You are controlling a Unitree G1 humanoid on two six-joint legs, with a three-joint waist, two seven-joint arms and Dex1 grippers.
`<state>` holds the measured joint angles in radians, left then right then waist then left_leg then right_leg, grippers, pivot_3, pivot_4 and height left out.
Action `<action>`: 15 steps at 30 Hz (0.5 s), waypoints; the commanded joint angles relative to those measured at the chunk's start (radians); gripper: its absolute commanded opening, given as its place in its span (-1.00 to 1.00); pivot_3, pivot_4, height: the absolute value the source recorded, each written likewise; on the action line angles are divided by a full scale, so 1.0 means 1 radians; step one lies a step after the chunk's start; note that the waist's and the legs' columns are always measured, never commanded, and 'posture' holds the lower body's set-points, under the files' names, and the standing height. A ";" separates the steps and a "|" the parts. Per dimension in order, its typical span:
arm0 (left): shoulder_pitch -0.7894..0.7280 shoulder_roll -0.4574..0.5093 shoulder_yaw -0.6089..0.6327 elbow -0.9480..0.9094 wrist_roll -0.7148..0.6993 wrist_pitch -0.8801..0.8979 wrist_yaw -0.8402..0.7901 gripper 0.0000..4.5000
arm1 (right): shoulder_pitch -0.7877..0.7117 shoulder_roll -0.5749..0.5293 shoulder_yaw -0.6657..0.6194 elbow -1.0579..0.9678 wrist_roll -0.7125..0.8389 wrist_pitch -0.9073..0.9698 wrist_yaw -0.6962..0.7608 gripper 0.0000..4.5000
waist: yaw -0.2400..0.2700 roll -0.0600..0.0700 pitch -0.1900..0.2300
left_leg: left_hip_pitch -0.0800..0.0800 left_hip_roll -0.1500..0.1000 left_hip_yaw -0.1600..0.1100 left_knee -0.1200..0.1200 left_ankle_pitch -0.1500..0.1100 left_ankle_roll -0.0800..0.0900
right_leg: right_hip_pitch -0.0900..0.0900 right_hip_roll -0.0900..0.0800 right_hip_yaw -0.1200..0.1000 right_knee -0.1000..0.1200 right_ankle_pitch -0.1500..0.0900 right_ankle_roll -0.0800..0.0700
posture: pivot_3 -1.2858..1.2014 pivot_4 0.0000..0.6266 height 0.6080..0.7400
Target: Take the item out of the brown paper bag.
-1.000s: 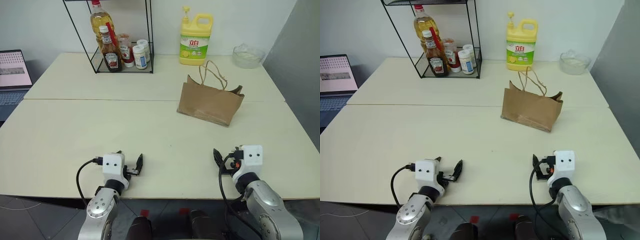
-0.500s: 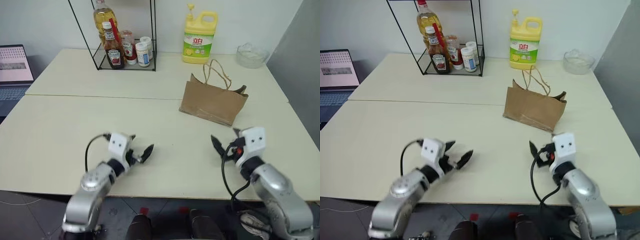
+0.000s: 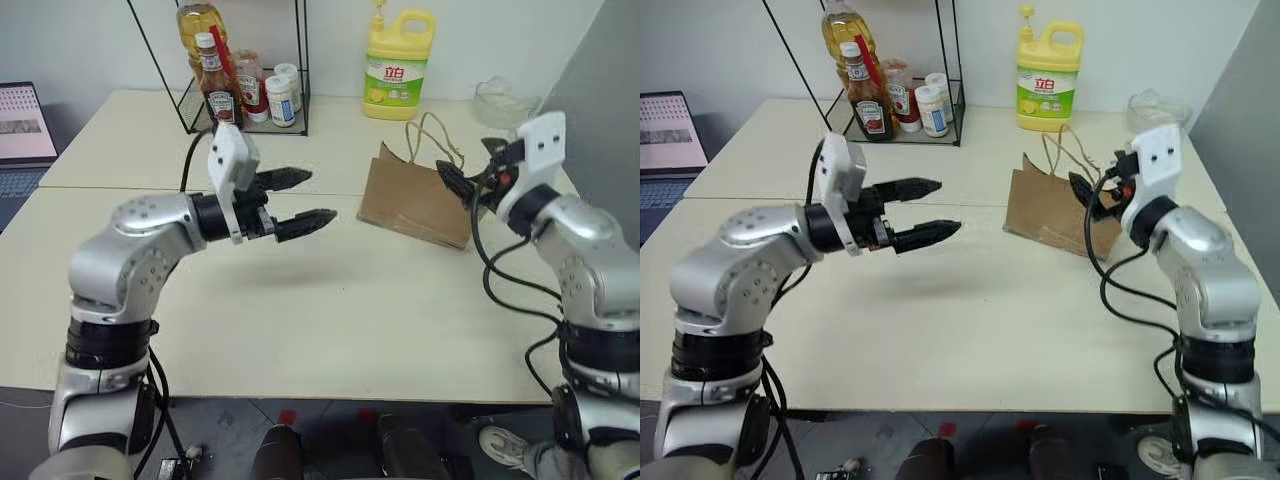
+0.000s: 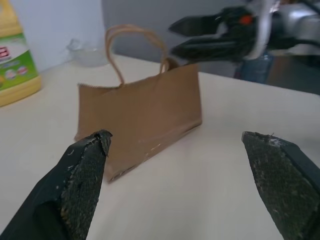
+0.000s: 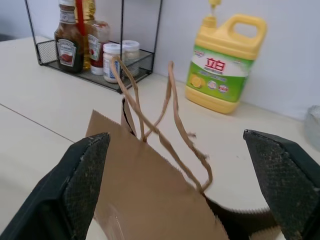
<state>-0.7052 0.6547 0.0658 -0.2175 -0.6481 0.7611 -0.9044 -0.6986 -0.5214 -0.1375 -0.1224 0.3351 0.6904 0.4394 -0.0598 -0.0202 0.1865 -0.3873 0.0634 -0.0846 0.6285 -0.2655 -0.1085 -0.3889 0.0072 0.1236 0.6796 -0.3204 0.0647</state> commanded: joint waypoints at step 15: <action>-0.013 0.018 0.008 0.014 -0.002 -0.021 -0.031 0.98 | -0.497 0.102 0.108 0.875 -0.071 -0.203 0.296 1.00 | -0.015 0.003 0.002 | -0.005 0.000 -0.001 0.001 0.002 -0.004 | -0.003 -0.001 -0.002 0.001 0.000 0.000 | 0.03 -0.52 1.00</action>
<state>-0.7173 0.6636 0.0469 -0.1682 -0.6440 0.7554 -0.9419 -1.1603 -0.4127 -0.0135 0.7302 0.2631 0.5159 0.7068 -0.0746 -0.0172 0.1885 -0.3929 0.0637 -0.0853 0.6296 -0.2632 -0.1125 -0.3916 0.0059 0.1210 0.6807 -0.3203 0.0642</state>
